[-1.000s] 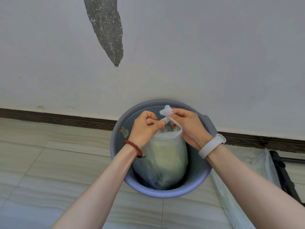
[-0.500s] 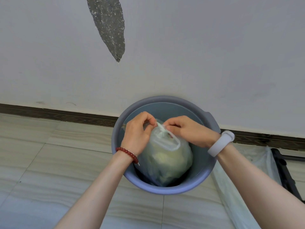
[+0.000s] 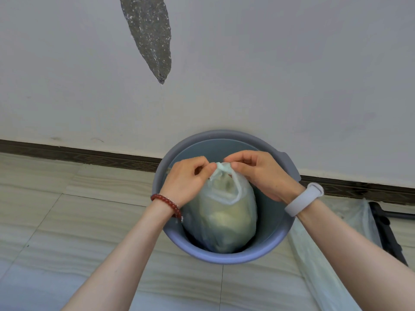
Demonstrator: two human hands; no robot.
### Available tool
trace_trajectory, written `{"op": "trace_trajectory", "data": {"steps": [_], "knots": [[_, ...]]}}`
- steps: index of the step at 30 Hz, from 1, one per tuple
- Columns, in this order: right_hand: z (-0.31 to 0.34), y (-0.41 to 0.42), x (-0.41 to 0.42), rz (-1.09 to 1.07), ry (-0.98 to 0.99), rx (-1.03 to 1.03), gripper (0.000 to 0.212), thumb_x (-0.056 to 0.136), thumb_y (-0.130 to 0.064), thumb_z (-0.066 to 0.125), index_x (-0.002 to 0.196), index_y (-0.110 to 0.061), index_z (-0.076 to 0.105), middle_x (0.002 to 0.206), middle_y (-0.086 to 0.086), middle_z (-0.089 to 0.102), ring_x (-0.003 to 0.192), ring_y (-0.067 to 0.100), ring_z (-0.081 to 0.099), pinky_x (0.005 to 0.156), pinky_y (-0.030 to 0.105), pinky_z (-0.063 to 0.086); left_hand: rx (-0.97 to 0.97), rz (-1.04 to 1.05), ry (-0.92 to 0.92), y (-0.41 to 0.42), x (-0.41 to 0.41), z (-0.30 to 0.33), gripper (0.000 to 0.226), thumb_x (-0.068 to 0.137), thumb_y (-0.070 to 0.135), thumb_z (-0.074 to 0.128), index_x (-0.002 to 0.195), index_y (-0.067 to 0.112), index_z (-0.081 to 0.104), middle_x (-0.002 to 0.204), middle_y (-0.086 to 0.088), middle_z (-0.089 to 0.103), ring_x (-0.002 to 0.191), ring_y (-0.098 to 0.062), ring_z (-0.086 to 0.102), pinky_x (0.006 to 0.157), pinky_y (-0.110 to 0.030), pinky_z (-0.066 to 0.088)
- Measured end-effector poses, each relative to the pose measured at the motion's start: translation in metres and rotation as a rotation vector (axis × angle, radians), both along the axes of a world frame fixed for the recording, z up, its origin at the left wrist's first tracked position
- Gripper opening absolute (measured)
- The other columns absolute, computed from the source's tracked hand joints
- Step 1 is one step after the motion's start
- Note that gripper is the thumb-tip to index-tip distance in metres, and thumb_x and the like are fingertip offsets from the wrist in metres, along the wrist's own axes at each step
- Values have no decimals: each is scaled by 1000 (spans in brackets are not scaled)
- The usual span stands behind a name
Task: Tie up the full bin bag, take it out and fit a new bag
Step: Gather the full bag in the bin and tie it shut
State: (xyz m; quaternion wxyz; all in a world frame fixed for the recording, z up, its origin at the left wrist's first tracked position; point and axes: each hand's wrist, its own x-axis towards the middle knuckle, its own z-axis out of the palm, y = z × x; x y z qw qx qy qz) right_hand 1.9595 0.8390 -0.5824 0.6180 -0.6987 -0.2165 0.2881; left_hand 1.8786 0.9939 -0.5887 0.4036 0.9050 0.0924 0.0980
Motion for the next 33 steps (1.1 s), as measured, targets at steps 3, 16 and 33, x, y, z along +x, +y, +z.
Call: {"op": "trace_trajectory", "data": {"steps": [3,16,33], "knots": [[3,-6,7,39,-184,-140,16,86,0,53,89,-10,66,88,0,65,81,10,60,77,14,49,92,-39,37,5,-4,3,37,83,40,42,57,14,46,51,3,41,52,-13,38,60,-35,34],[-4,-33,27,278,-1112,-962,26,83,3,40,102,-6,55,107,11,54,105,29,44,75,24,27,714,-22,34,39,-31,-9,33,78,29,41,55,14,58,76,-4,62,68,-25,59,62,-32,42],[-16,9,16,122,-298,-355,30,93,1,30,67,-14,36,61,1,41,59,21,41,58,27,36,-83,-111,285,9,12,-5,36,95,19,37,58,18,36,63,-6,55,61,-11,54,64,-29,38]]}}
